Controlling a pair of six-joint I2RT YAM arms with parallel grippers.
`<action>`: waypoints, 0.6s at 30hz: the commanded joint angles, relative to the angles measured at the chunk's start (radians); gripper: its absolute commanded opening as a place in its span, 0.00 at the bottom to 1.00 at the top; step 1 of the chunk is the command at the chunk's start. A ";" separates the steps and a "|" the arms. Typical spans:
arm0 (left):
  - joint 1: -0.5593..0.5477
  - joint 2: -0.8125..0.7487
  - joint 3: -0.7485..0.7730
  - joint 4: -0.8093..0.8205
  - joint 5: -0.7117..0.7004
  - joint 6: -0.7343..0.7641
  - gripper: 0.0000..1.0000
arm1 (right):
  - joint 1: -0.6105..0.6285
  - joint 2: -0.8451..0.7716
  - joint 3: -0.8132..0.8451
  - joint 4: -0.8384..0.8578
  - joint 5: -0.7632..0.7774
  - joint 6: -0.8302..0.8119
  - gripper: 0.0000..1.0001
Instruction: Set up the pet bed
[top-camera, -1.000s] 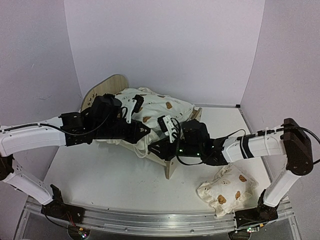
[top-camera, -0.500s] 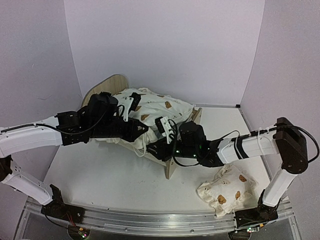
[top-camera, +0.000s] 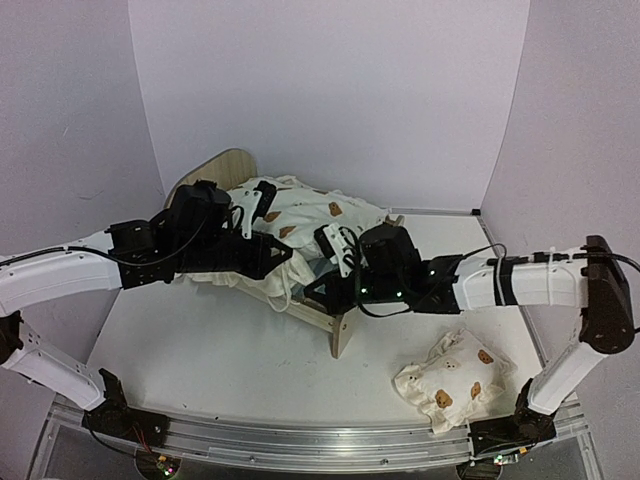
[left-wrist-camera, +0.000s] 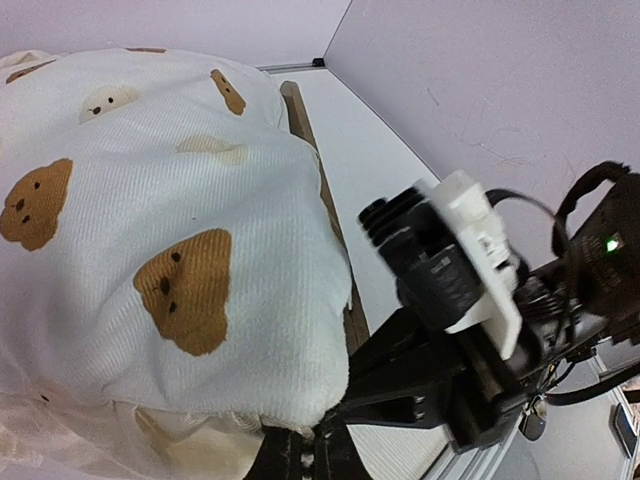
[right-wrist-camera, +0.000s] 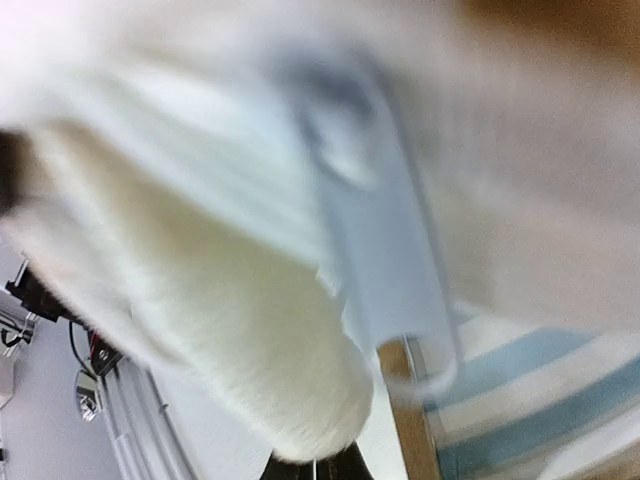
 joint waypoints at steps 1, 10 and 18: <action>0.020 -0.029 0.039 0.050 0.023 0.020 0.00 | 0.005 -0.131 0.185 -0.475 0.026 0.009 0.00; 0.034 0.002 0.043 0.058 0.098 0.023 0.00 | 0.005 -0.172 0.418 -0.776 0.163 -0.078 0.00; 0.034 0.005 0.032 0.082 0.110 0.008 0.00 | 0.006 -0.121 0.524 -0.890 0.257 -0.144 0.00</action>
